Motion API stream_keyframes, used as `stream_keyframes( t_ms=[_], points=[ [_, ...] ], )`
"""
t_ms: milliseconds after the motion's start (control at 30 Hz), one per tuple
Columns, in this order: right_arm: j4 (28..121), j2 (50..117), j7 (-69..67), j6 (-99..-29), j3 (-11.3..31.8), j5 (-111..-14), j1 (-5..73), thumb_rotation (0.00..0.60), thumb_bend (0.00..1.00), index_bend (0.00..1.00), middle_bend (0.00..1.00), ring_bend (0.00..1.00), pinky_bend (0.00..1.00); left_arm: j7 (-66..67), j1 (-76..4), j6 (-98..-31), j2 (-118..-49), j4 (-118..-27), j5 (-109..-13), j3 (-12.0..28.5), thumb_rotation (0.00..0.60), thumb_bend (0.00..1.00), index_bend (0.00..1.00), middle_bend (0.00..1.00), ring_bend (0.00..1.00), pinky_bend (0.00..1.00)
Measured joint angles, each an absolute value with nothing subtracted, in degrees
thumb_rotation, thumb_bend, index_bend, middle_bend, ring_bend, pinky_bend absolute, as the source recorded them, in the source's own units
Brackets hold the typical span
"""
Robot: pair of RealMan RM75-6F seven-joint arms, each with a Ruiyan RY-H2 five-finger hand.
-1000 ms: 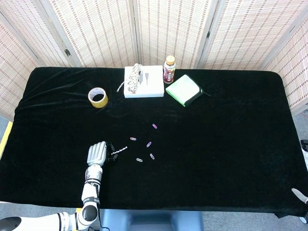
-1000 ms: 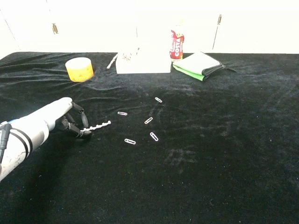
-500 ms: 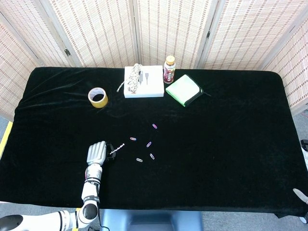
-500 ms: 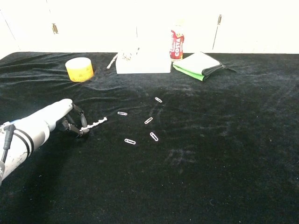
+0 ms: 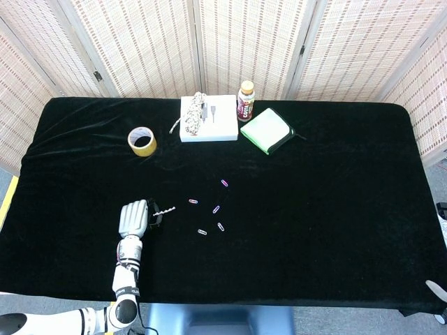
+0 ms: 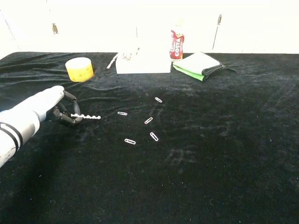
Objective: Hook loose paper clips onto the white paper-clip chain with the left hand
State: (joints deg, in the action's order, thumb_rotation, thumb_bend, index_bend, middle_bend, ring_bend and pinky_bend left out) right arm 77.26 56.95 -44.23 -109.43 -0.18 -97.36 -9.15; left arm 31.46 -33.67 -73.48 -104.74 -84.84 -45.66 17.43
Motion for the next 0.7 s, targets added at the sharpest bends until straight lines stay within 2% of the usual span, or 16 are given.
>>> stream_keyframes(
  t_ms=[700],
  points=[
    [76.62,57.42,-44.45,-108.45,-0.28,-97.15,-8.63,0.600,0.01,0.00,0.00,0.00,0.00,24.01,-32.01,-74.48,-104.03,-84.76,-51.81,17.18,0.600,0.50,0.85,1.00,1.00,1.00]
  ],
)
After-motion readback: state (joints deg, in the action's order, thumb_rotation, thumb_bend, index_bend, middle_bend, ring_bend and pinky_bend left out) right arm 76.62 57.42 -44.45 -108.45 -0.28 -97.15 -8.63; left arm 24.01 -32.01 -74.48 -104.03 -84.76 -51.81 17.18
